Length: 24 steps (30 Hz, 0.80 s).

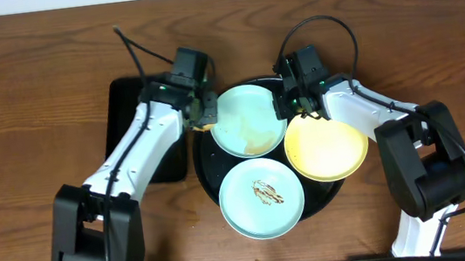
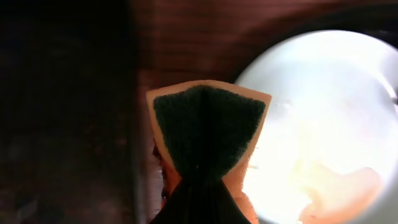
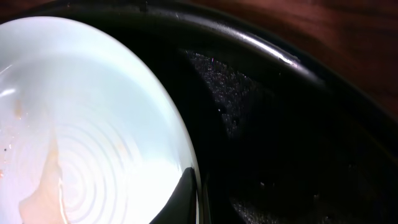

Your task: Clean dirty plates on tray and stack at the side

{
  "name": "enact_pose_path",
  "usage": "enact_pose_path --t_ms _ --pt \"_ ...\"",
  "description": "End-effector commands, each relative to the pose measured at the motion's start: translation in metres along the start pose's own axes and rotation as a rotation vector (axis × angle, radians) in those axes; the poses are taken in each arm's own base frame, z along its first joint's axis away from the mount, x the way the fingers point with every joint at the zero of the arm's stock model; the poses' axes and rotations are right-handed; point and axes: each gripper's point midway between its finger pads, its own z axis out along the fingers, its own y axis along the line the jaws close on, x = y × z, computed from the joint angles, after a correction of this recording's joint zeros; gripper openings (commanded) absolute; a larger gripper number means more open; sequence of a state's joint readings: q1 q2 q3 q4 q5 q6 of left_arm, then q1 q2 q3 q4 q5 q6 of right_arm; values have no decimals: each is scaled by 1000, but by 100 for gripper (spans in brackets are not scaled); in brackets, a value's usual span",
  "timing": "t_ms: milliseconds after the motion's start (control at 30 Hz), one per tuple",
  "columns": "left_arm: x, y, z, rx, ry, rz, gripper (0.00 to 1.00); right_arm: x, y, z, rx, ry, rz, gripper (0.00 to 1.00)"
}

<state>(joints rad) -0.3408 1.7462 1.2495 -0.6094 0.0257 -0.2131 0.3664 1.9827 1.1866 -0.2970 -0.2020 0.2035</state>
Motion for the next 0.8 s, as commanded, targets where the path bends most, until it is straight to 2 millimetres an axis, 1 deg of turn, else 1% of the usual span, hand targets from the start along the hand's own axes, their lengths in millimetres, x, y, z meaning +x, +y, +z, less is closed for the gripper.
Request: enact_pose_path --t_ms 0,67,133,267,433,600,667,767 --pt "-9 25 -15 -33 -35 -63 8 -5 -7 -1 57 -19 -48 1" --pt "-11 36 -23 -41 -47 -89 8 -11 -4 -7 55 -37 -63 1" --pt "-15 47 -32 -49 -65 -116 8 -20 0 -17 51 -68 -82 1" --pt "-17 70 -45 -68 -83 -170 8 -42 8 -50 56 -156 -122 1" --pt "-12 93 -48 -96 -65 -224 7 -63 9 -95 122 -257 -206 1" --pt "-12 107 -49 -111 -66 -259 8 -84 0 -135 304 -354 -345 1" --pt "-12 111 -49 -115 -66 -269 8 -90 2 -147 382 -380 -428 1" --pt "-12 113 -49 -116 -67 -273 8 -94 2 -160 526 -391 -525 1"
